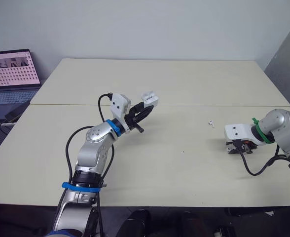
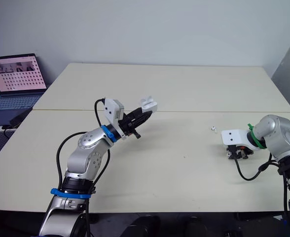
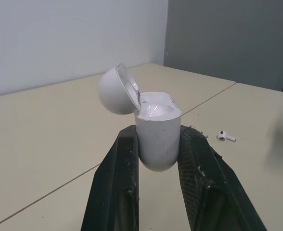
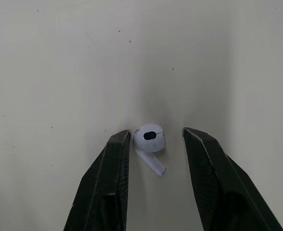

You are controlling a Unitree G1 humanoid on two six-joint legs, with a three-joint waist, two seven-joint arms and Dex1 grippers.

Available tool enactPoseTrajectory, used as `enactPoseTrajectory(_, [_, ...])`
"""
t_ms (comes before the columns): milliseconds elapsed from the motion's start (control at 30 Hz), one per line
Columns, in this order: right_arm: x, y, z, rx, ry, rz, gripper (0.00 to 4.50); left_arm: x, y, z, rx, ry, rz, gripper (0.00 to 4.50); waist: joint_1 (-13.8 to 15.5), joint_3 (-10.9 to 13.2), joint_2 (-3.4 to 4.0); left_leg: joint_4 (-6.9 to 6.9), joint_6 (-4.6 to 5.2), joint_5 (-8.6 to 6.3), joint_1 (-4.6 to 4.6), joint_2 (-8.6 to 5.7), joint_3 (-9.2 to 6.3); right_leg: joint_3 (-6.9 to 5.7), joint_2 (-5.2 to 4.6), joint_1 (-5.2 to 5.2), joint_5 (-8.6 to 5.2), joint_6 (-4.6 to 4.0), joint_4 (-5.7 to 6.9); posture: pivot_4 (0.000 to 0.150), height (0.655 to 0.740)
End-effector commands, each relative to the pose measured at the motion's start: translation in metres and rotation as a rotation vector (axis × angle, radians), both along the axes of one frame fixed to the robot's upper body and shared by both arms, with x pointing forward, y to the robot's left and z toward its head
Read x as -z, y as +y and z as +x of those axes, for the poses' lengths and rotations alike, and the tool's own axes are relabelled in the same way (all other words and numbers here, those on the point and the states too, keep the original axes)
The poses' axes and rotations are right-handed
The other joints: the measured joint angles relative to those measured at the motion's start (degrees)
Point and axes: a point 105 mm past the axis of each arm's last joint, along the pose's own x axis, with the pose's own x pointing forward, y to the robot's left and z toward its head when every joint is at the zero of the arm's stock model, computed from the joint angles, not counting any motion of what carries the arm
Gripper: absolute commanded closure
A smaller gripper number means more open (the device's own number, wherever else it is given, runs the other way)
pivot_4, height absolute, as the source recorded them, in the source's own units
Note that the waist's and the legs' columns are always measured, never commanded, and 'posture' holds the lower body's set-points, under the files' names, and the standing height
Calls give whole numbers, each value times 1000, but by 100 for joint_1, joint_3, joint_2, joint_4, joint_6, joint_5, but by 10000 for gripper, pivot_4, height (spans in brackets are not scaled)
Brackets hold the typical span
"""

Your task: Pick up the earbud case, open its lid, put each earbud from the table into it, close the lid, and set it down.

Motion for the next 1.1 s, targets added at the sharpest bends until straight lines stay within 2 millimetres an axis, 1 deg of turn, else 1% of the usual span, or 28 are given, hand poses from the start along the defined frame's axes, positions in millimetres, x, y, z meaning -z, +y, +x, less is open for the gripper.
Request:
enactPoseTrajectory(33, [-4,-3,3,17,-34,15,33613,-17,0,-2,6,-64,-14,37670,-1,0,0,0,0,0,0,0,0,0,0,0,0,0,0,1500,7400])
enactPoseTrajectory(67, [-3,-3,3,19,-35,19,36453,-17,0,-2,6,-63,-14,37670,-2,0,0,0,0,0,0,0,0,0,0,0,0,0,0,1500,7400])
enactPoseTrajectory(100, [-3,-3,4,24,-39,27,40301,-17,0,-2,7,-63,-14,37670,-2,0,0,0,0,0,0,0,0,0,0,0,0,0,0,1500,7400])
enactPoseTrajectory(133, [-4,-2,4,27,-41,33,41139,-17,0,-2,7,-63,-14,37670,-2,0,0,1,0,0,0,0,0,0,0,0,0,0,0,1500,7400])
enactPoseTrajectory(267, [-13,4,4,39,-61,95,41097,-17,-1,-2,10,-64,-16,37670,-1,0,0,1,0,0,0,0,0,0,0,1,0,0,0,1500,7400])
enactPoseTrajectory(367, [-29,25,4,90,-88,254,41097,-17,-3,-2,15,-64,-19,37670,-13,0,0,0,0,0,0,0,0,2,0,-1,0,-1,1,1500,7400])
enactPoseTrajectory(400, [-36,35,5,114,-94,328,41097,-17,-4,-2,17,-64,-20,37670,-15,0,0,0,0,0,0,0,1,2,0,-2,0,-1,1,1500,7400])
enactPoseTrajectory(467, [-75,81,10,246,-94,704,41097,-17,-8,-2,24,-64,-31,37670,-33,0,0,-1,0,0,0,2,-1,2,1,-3,0,-1,2,1500,7400])
enactPoseTrajectory(500, [-88,96,8,289,-72,826,41097,-17,-9,-3,27,-63,-36,37670,-45,0,0,-2,0,-1,0,6,-1,2,2,-4,4,-6,2,1500,7400])
enactPoseTrajectory(533, [-98,105,6,320,-61,912,41097,-17,-10,-3,28,-63,-41,37670,-45,-1,1,-2,0,-1,0,10,-1,2,5,-5,7,-12,7,1500,7400])
enactPoseTrajectory(567, [-117,117,7,370,-72,1059,41097,-18,-13,-3,28,-64,-52,37670,-25,-1,1,-4,-1,-1,-1,10,-3,2,6,-8,8,-14,8,1500,7400])
enactPoseTrajectory(600, [-128,125,6,408,-69,1153,41097,-18,-14,-3,27,-65,-59,37670,-10,-1,1,-3,-1,-1,-1,10,-8,-2,6,-8,9,-14,9,1500,7400])
enactPoseTrajectory(633, [-143,133,7,456,-71,1284,41097,-18,-18,-4,28,-66,-69,37670,9,-1,1,-3,-2,-1,-3,10,-15,-6,7,-7,10,-17,8,1500,7400])
enactPoseTrajectory(700, [-160,145,5,542,-89,1470,41097,-20,-25,-4,25,-73,-86,37670,34,-3,3,-4,-3,-1,-3,4,-20,-6,7,-9,11,-17,9,1500,7400])
enactPoseTrajectory(767, [-167,155,4,621,-116,1600,41097,-23,-33,-4,21,-96,-92,37670,75,-6,4,-2,-3,-1,-3,0,-24,-8,6,-13,11,-17,11,1500,7400])
enactPoseTrajectory(800, [-169,160,3,649,-120,1653,41097,-24,-37,-5,25,-102,-101,37670,79,-7,5,-1,-3,-1,-3,-1,-24,-7,6,-37,11,-17,11,1500,7400])
enactPoseTrajectory(867, [-170,166,3,693,-132,1715,41097,-26,-44,-5,27,-106,-113,37670,95,-6,5,-1,-3,0,-3,-7,-19,1,3,-45,12,-16,19,1500,7400])
enactPoseTrajectory(967, [-170,175,1,721,-122,1766,41097,-31,-50,-3,13,-116,-135,37670,97,-7,5,4,0,3,-6,-23,-5,29,-5,-60,11,-16,49,1500,7400])
enactPoseTrajectory(1033, [-168,181,1,726,-131,1773,41097,-35,-54,-2,10,-125,-145,37670,54,-7,5,0,3,2,-6,-19,12,48,-7,-85,9,-14,77,1500,7400])
enactPoseTrajectory(1100, [-170,186,1,716,-146,1783,41097,-37,-57,-3,18,-132,-148,37670,-3,-8,6,-9,3,3,-7,-7,17,56,0,-85,7,-17,96,1500,7400])
